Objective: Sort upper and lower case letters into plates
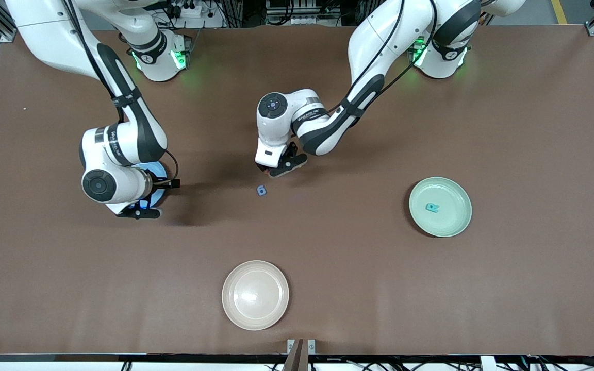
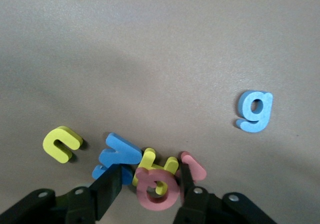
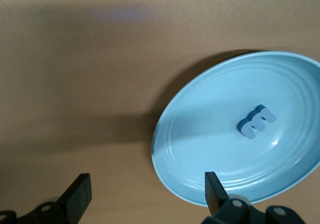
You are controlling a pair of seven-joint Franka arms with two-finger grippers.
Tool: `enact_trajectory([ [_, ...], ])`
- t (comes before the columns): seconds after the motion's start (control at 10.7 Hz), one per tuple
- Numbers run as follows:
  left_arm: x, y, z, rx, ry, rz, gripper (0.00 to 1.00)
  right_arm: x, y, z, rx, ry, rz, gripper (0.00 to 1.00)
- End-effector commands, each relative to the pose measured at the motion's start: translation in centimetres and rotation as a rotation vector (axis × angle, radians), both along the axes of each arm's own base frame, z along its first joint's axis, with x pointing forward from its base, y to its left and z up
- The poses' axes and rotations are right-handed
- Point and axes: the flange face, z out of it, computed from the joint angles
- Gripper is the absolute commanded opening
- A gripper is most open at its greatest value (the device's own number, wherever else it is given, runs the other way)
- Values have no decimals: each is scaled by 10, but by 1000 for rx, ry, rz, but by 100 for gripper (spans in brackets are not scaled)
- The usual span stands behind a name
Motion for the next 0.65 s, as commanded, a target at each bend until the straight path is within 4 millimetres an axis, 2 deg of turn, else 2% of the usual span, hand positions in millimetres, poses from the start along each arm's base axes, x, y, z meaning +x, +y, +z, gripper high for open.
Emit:
enact_trajectory([
  [0.0, -1, -3, -4, 13, -24, -8, 41, -2, 3, 7, 7, 2, -27, 100],
  [0.19, 0, -2, -4, 13, -24, -17, 27, -2, 6, 6, 29, 6, -115, 100],
  [0.28, -1, -2, -4, 15, -24, -20, 25, -2, 15, 7, 16, -1, -151, 100],
  [0.37, -1, -2, -4, 16, -25, -21, 21, -5, 33, 7, 2, -5, -153, 100],
  [0.56, 1, -2, -1, 13, -30, -20, 2, -6, 45, 9, -11, -9, -172, 100],
])
